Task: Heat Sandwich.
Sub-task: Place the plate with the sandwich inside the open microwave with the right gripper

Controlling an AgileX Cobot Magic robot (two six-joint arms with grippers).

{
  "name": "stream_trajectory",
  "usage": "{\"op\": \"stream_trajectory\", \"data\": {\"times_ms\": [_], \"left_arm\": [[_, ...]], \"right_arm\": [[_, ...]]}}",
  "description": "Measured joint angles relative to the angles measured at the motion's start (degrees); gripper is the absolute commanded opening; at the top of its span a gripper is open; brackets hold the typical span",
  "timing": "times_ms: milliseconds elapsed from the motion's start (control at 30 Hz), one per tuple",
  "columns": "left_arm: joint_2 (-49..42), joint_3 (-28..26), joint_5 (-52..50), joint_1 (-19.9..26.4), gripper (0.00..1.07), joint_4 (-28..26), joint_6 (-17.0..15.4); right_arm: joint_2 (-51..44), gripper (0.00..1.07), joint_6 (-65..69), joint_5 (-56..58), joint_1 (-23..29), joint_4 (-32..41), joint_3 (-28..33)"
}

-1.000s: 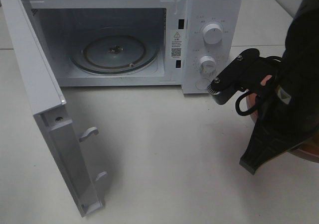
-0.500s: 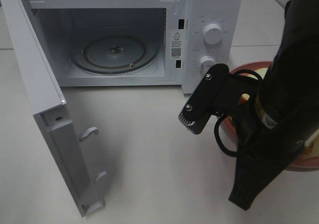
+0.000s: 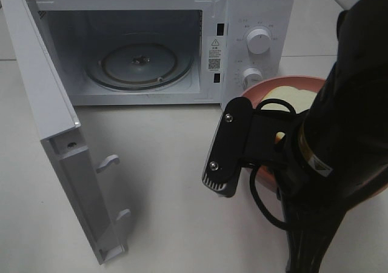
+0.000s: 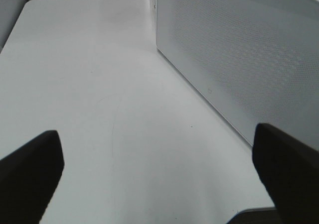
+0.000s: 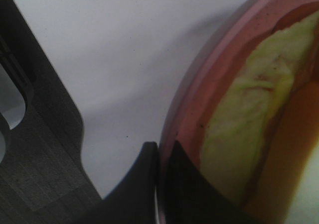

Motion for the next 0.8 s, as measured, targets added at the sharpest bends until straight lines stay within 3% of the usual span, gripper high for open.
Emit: {"op": "stream_trajectory", "data": {"times_ms": [567, 800], "left_arm": [[0.0, 0.0, 0.0, 0.0, 0.98, 0.0, 0.0], [0.0, 0.0, 0.0, 0.0, 0.98, 0.0, 0.0]], "right_arm": [[0.0, 0.0, -20.4, -6.3, 0.0, 0.17, 0.0], [0.0, 0.01, -31.57, -6.76, 0.0, 4.47, 0.0]]}}
